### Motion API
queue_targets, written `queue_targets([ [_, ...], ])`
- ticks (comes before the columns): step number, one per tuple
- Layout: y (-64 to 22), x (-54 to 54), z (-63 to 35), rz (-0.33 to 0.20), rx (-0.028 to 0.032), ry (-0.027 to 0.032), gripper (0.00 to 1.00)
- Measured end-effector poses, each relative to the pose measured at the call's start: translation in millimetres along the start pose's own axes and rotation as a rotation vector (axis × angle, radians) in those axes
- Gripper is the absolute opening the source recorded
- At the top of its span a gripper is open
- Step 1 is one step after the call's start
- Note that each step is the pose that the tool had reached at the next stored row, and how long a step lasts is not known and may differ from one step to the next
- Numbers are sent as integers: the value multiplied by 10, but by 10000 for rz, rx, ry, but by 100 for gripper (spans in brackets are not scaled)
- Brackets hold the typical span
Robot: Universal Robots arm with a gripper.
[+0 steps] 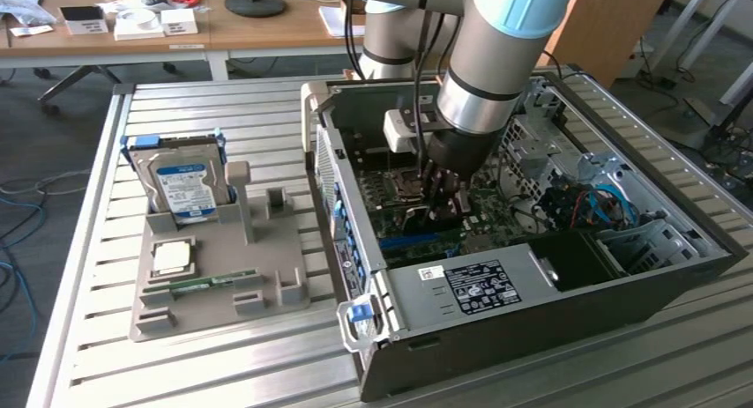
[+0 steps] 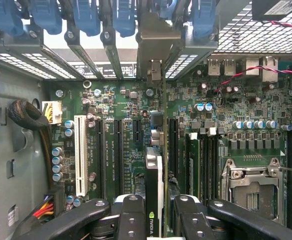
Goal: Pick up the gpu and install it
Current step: 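Insert the gpu into the slot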
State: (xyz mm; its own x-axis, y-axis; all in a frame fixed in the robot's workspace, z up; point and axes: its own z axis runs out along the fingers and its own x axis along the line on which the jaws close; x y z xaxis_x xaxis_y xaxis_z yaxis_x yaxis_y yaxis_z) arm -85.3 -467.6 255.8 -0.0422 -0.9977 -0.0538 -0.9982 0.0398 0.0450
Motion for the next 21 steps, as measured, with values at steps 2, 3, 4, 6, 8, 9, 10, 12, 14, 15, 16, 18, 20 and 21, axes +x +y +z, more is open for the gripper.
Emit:
queue_targets([
  [2, 0, 0, 0, -71, -4, 3, 27],
  [3, 0, 0, 1, -106, -6, 5, 27],
  [4, 0, 0, 1, -131, -7, 6, 27],
  [6, 0, 0, 1, -151, -9, 8, 27],
  [8, -5, 0, 1, -152, -10, 7, 27],
  [9, -7, 0, 2, -152, -9, 6, 27],
  [10, -7, 0, 2, -151, -9, 7, 27],
  [12, -8, 0, 4, -149, -9, 8, 27],
  [14, -9, 0, 5, -150, -9, 8, 27],
  [15, -9, 0, 5, -151, -9, 7, 27],
  [16, -10, 0, 6, -151, -9, 7, 27],
  [18, -13, 0, 6, -151, -9, 6, 27],
  [20, -14, 0, 12, -133, -6, 3, 27],
  [21, -15, 0, 17, -120, -6, 3, 27],
])
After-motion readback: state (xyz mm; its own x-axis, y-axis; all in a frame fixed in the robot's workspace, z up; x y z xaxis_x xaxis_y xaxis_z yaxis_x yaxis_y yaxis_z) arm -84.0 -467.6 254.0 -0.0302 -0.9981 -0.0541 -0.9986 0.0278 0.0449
